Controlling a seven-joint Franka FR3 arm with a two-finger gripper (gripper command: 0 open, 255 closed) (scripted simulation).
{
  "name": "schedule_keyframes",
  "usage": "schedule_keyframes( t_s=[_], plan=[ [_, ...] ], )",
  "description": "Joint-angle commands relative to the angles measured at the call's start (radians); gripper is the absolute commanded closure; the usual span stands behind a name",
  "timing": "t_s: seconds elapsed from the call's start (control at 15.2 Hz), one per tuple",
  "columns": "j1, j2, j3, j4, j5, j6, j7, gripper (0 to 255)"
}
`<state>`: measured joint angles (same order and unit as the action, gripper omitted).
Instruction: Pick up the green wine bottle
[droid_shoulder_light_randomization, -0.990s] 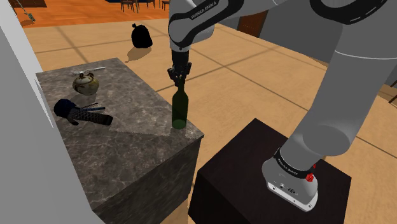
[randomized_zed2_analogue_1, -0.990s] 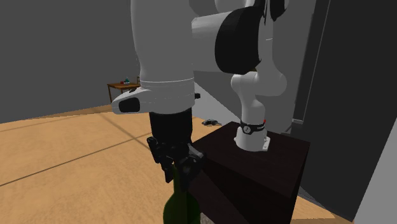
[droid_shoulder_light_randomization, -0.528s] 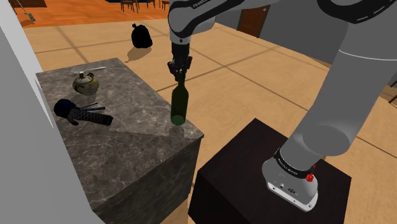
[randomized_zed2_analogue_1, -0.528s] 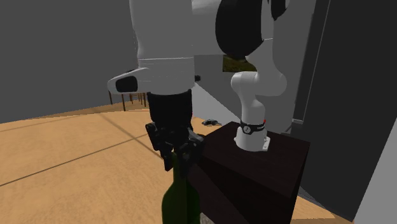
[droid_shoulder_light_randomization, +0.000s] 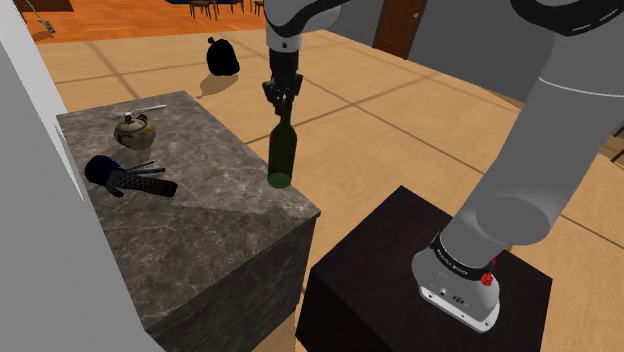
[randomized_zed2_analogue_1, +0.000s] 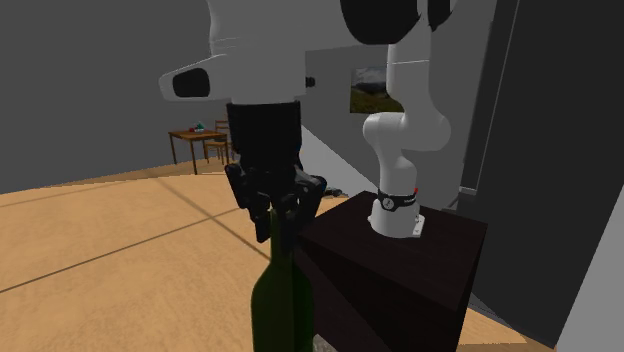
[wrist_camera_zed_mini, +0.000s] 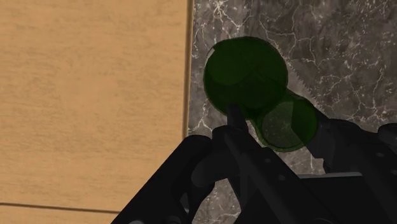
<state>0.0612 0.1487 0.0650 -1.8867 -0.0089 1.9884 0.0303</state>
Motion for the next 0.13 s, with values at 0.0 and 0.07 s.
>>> schedule_keyframes(
  t_s=[0.0,0.07],
  plan=[
    [-0.001,-0.008,-0.001,0.007,0.001,-0.015,-0.002,255],
    [-0.001,-0.008,-0.001,0.008,0.001,-0.015,-0.002,255]
  ],
)
